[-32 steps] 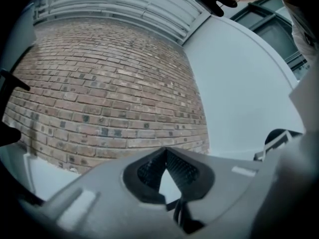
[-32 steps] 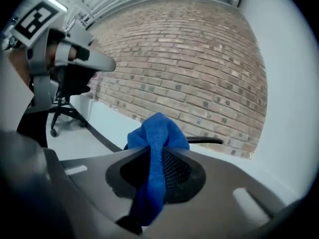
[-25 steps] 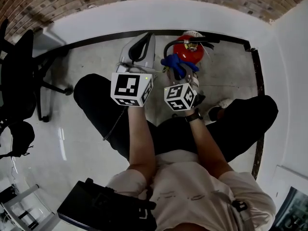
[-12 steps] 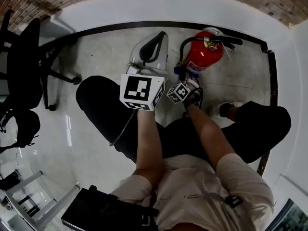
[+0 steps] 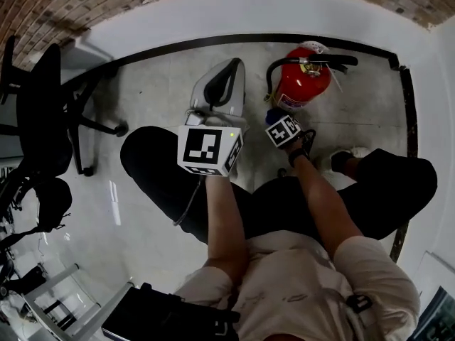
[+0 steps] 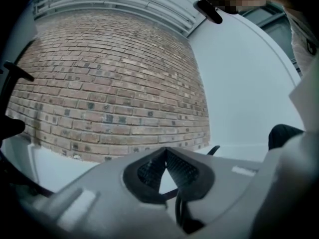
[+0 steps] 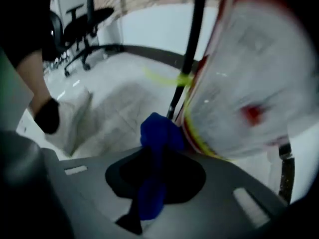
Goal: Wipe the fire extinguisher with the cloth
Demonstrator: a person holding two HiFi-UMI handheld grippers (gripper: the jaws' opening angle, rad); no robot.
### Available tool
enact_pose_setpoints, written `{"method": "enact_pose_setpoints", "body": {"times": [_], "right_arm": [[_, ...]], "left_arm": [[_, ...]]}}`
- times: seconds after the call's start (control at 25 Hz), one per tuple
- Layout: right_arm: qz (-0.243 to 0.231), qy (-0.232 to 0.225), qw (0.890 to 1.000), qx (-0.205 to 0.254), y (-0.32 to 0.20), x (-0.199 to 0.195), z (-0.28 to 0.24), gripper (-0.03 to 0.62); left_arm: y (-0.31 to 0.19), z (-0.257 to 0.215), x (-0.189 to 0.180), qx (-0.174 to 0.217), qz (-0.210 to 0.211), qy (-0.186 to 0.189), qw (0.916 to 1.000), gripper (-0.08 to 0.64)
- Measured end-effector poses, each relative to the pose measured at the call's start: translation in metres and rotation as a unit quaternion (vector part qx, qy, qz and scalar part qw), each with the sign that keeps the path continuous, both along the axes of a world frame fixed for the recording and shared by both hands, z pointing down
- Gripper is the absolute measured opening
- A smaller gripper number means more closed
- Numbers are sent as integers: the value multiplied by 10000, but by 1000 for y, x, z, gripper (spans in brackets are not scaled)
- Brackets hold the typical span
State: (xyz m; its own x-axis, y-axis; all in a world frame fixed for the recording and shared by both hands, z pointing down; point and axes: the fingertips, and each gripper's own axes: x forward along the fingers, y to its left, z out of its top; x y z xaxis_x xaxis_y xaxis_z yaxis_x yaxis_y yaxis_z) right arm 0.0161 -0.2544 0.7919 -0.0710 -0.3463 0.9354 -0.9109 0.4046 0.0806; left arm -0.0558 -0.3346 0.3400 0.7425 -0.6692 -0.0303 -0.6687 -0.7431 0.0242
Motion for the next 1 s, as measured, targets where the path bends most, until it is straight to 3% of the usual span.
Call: {"method": "enact_pose_setpoints", "body": {"times": [0.12,0.2,0.28,0.36,0.44,0.48,0.6,0.76,1.0], "right_arm": [[375,-762,9907,1066,-4,-2,-108,63],[456,-966,9734,2027,-9,7,-185,64],[409,-671,9477,3094,-8,24,-265,66],[254,36,9077,4188,-1,37,-339,66],[214,511,8754,4803,1,46,-384,66],[222,608,8708,4874,-3,50,-392,66],[218,669,8817,4665,-21,64,-381,66],[-89,668,8855,4597,-21,59,-353,61],[-604,962,8710,4779,-17,40,-339,57]], "left_arm": [[-1,-5,6,36,64,-13,10000,0],[-1,-12,16,129,117,15,9998,0],[2,-19,28,216,225,146,9994,0],[5,-22,36,230,372,306,9986,0],[6,-19,40,172,457,394,9980,0],[8,-17,42,142,485,391,9980,0],[17,-6,51,154,609,162,9979,0],[28,8,63,235,727,-302,9966,0],[21,12,50,25,445,-160,9989,0]]}}
